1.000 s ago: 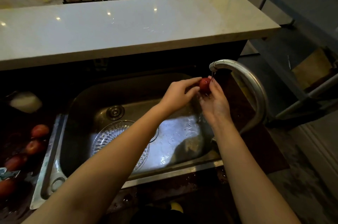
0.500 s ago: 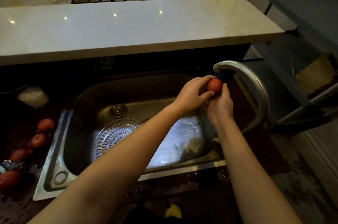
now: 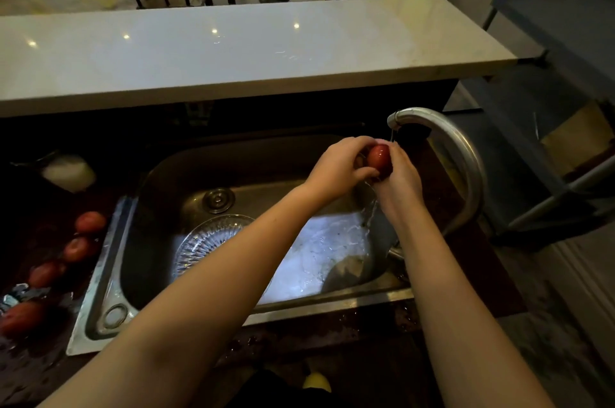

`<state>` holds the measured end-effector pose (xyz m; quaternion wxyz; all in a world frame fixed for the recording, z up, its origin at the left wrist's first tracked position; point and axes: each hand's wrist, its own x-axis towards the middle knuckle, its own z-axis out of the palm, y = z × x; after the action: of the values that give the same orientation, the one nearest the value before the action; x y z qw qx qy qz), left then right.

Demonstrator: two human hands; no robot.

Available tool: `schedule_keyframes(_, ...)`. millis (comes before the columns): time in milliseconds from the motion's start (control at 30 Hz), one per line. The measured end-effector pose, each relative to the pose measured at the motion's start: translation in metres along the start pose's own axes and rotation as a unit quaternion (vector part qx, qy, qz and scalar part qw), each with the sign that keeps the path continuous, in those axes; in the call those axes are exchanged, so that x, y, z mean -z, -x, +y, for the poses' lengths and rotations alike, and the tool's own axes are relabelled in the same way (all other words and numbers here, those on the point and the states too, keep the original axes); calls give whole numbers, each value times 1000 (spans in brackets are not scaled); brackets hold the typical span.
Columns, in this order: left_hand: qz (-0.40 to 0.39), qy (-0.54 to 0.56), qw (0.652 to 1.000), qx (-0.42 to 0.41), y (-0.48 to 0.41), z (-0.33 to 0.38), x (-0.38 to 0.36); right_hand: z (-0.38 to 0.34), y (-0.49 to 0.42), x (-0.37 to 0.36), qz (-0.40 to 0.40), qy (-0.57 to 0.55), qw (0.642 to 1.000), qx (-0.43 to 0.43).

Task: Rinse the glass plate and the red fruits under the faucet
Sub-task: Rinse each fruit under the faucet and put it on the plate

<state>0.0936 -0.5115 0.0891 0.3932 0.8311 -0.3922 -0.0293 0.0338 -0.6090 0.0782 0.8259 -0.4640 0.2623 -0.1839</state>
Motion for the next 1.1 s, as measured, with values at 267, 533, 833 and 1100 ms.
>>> schedule_keyframes(267,23,18,997,73,51,-52,45,34,2,-36,-194,280,940,-26)
schedule_keyframes(533,85,-51,966,237,177,-121,114,122,28,-127,-328,384,859,-85)
schedule_keyframes(833,-79,-299,872,379,305,-192,149,262,52,-180,-352,555,752,-52)
schedule_keyframes(1100,-31,-260,903,341,337,-211,133,340,39,-160,-397,708,583,20)
